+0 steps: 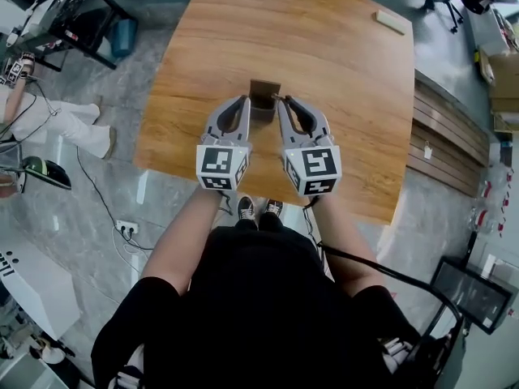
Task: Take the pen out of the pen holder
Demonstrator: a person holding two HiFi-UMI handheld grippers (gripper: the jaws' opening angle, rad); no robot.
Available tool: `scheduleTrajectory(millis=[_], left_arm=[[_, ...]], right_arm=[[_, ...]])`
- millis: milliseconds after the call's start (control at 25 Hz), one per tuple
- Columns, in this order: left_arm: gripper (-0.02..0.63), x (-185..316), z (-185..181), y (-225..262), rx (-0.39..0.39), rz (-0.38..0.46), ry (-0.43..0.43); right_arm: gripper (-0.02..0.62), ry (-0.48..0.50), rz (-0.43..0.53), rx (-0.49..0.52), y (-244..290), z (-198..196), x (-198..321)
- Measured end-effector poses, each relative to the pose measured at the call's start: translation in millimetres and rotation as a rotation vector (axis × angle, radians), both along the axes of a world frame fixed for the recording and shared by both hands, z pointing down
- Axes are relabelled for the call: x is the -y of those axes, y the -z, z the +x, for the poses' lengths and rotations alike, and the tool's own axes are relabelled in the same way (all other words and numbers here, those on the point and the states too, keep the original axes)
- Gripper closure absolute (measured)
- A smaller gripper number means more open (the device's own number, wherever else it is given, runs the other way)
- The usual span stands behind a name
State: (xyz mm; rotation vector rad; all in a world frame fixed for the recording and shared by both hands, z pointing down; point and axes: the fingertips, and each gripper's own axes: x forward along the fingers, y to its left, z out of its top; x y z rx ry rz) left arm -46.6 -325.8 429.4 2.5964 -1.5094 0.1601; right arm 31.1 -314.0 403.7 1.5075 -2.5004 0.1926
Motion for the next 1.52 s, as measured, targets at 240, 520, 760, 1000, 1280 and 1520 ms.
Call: scheduleTrajectory(millis=[240, 520, 760, 1000, 1280, 1520], left_arm=[[0.606, 0, 3, 0, 0.014, 0.002, -0.001], [0.606, 13, 2, -21, 0.031, -0.031, 0.014], [0.606, 24, 1, -60, 0.036, -0.073, 0.012], [0.606, 22, 0, -92, 0.031, -0.122, 0.022], [0.606, 14, -3, -103, 0.039, -0.147, 0.018], [0.606, 13, -6, -99, 0.037, -0.144, 0.025]], right_arm=[[0.554, -0.001, -0.008, 0.001, -7, 3, 4], [0.554, 0.009, -0.067, 0.010, -55, 2, 18], [0.554, 0.013, -0.101, 0.011, -109, -2, 31], [0.554, 0.006, -0.136, 0.020, -146, -2, 35], [0.554, -0.005, -0.149, 0.027, -158, -3, 32], [0.554, -0.007, -0.152, 0.025, -158, -4, 30]])
